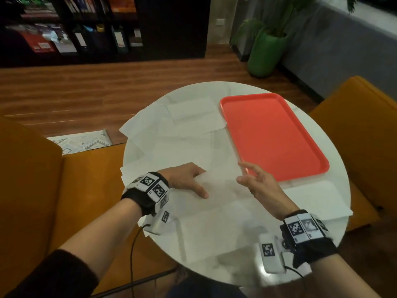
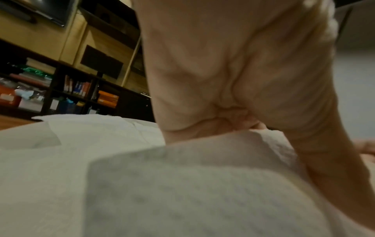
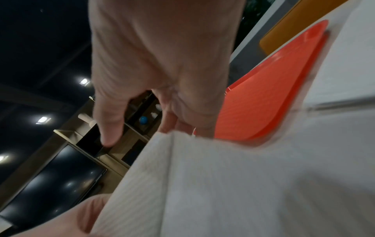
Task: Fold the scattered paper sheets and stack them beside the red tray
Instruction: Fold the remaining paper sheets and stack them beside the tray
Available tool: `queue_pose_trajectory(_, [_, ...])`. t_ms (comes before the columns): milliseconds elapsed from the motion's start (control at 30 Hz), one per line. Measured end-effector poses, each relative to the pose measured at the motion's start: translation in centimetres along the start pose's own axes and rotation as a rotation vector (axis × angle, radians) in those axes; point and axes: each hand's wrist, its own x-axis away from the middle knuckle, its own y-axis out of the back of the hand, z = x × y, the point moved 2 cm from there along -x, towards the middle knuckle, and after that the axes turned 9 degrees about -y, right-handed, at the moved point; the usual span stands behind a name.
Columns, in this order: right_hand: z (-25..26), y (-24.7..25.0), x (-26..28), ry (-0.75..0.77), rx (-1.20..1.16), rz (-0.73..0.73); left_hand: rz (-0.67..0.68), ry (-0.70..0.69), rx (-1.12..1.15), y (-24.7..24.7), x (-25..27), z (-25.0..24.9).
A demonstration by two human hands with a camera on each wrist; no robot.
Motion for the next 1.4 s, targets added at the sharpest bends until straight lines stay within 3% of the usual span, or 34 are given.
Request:
queue_pose_trajectory(100, [-0.2, -0.1, -1.9, -0.054, 0.107, -0.058, 0.007, 0.035, -0.111, 0.2, -0.2, 1.0])
queue_pose_trajectory(167, [-0.8, 0.4, -3.2, -0.103, 0.125, -0.111, -0.061, 0.063, -0.215, 0.7, -0.1, 2.2])
queue_pose_trajectory(267, [-2.0, 1.4, -4.5, -0.163, 0.167, -0.195, -0.283, 0.089, -0.253, 1.7, 0.6, 4.2])
queue_pose_trajectory(367, [-2.3, 1.7, -4.3, -0.085, 0.177, -0.26, -0.521, 0.015, -0.108, 1.5, 1.7, 5.0])
queue_pose_trajectory(433, [-2.9, 1.9, -3.9, -0.048, 0.17, -0.288, -0.601, -0.035, -0.025, 0.5, 2.5, 5.1])
queue_pose_trajectory(600, [-5.5, 1.9, -2.3, -0.035, 0.347, -0.35, -0.578, -0.159, 0.009, -3.5, 4.4, 6.5])
queue_pose_trajectory(700, [-5.3, 0.4, -1.9, 0.113, 0.56, -0.308, -0.536, -0.183, -0.148, -4.7, 4.9, 8.2])
queue_pose_trajectory(800, [-5.0, -1.7, -2.4, 0.176, 0.736, -0.297, -0.468, -0.14, -0.281, -5.1, 5.3, 9.5])
queue_pose_trajectory(900, [-4.4, -3.2, -2.8, 0.255, 0.758, -0.397, -0.308, -0.045, -0.479, -5.6, 6.2, 9.8])
queue_pose_trajectory(1000, [-4.4, -4.9, -3.3, 0.335, 0.79, -0.431, -0.393, -0.05, -0.457, -6.2, 6.7, 9.2])
queue_pose_trajectory(1100, [-5.0, -8.8, -3.5, 0.299, 0.908, -0.227, -0.49, -0.024, -0.572, -7.2, 5.6, 9.3])
queue_pose_trajectory(1200, [-6.8, -12.5, -3.8, 0.174, 1.092, 0.064, -0.368, 0.156, -0.722, -8.8, 4.3, 10.8])
queue_pose_trajectory(1267, [-8.0, -13.2, -4.1, 0.154, 1.167, 0.114, -0.36, 0.173, -0.778, -9.6, 3.9, 11.9])
queue_pose_trajectory(1400, [-9.2, -10.9, -4.4, 0.137, 1.206, 0.05, -0.375, 0.162, -0.777, -9.7, 3.9, 12.6])
